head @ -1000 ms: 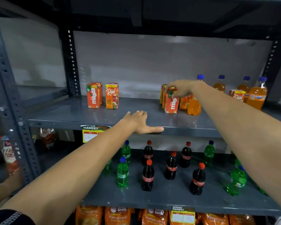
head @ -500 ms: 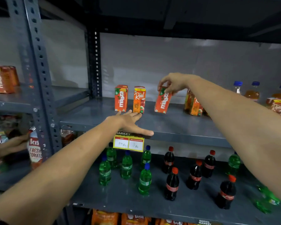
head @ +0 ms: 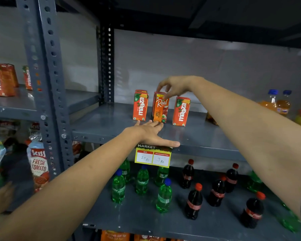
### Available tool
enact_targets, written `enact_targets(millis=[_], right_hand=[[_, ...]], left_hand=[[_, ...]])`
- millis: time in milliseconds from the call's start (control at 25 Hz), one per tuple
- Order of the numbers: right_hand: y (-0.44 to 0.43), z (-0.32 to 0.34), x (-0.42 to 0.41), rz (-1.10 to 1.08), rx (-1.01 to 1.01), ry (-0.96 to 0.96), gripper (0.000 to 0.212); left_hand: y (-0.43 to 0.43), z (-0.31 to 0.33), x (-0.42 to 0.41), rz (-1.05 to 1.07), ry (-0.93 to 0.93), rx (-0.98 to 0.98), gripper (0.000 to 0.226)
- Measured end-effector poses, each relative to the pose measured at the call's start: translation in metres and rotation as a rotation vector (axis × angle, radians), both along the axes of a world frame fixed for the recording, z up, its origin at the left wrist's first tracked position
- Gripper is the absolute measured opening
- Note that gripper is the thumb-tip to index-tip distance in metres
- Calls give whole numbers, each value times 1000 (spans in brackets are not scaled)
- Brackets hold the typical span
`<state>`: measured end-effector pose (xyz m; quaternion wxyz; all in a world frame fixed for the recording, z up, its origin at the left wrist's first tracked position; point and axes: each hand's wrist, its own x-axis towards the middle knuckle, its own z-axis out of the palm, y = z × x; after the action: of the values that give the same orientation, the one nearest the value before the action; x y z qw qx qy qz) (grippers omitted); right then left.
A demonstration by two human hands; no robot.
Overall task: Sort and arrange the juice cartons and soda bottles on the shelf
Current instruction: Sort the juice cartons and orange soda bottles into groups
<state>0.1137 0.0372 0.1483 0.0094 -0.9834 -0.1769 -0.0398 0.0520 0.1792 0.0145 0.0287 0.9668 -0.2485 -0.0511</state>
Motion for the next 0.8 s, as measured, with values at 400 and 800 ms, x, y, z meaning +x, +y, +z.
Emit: enact_targets(millis=[400, 800], right_hand=[[-3, 4, -21, 107, -112, -63, 39], [-132, 23, -106, 119, -100, 105, 32]], left_hand=[[2, 5, -12, 33, -27, -38, 126], [-116, -10, -58, 134, -163, 23, 133]])
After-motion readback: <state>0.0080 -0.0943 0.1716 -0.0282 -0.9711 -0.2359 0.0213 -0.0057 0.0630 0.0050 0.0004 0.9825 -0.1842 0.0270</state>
